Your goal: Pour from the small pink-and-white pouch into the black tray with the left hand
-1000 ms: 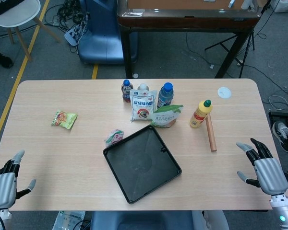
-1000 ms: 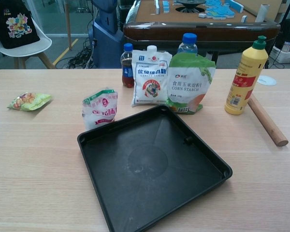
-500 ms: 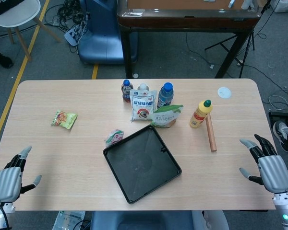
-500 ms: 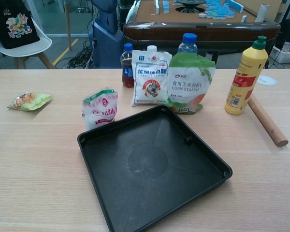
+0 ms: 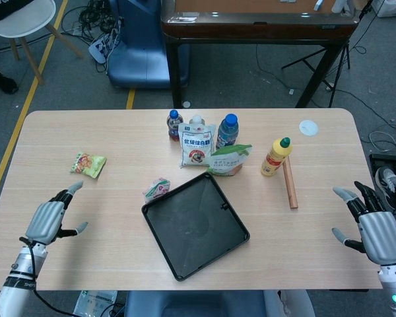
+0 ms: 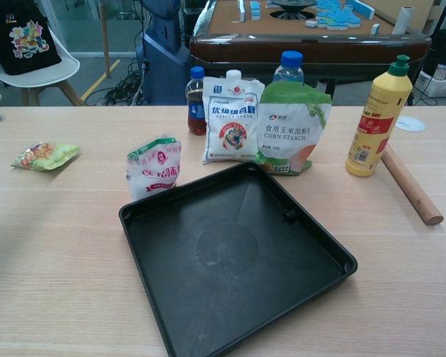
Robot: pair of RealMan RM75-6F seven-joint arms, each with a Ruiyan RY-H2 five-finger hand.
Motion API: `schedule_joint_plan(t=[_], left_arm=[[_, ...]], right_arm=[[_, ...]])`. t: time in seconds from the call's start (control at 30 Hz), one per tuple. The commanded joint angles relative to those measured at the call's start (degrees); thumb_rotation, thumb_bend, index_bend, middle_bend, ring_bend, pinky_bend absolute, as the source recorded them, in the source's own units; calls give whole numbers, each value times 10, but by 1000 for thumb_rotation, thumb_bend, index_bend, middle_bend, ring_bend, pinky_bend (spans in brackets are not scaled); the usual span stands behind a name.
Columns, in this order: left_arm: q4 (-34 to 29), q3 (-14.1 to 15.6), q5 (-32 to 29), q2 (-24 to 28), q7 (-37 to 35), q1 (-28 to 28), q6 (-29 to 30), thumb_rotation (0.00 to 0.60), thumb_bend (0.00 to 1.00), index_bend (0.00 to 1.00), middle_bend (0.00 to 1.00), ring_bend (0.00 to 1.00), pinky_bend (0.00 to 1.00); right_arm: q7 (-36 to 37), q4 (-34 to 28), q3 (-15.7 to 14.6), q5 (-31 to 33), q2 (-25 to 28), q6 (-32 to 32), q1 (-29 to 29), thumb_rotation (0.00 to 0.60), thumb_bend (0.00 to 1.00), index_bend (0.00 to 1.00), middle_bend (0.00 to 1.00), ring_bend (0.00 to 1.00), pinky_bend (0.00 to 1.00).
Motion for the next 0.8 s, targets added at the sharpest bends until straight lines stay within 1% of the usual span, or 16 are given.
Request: schedule_joint_plan(t=[0.03,0.23,0.43,0.6,0.8], left_arm=[[30,-20,-17,-23,-23,-47,-50,600,216,46,129,166,277],[76,-36,-51,-65,-20,-106,-112,600,217,46,129,166,271],[126,-43,-77,-111,-28,-156,-167,600,217,46,129,166,269],[166,-45,-98,-146,-26,-186,-196,600,214,45,129,166,268],[202,-54,-135,-180,-38,-216,-229,600,213,46,129,167,268]], right_arm=[[-1,-1,0,1,1,1,-1,600,194,163,239,56,89],[2,0,-1,3,1,7,-7,600,194,163,239,56,89],[6,3,-2,7,1,9,-11,600,193,163,239,56,89],[6,3,-2,10,1,10,-13,600,194,163,239,56,89],[5,3,-1,12,1,7,-13,600,194,163,239,56,88]])
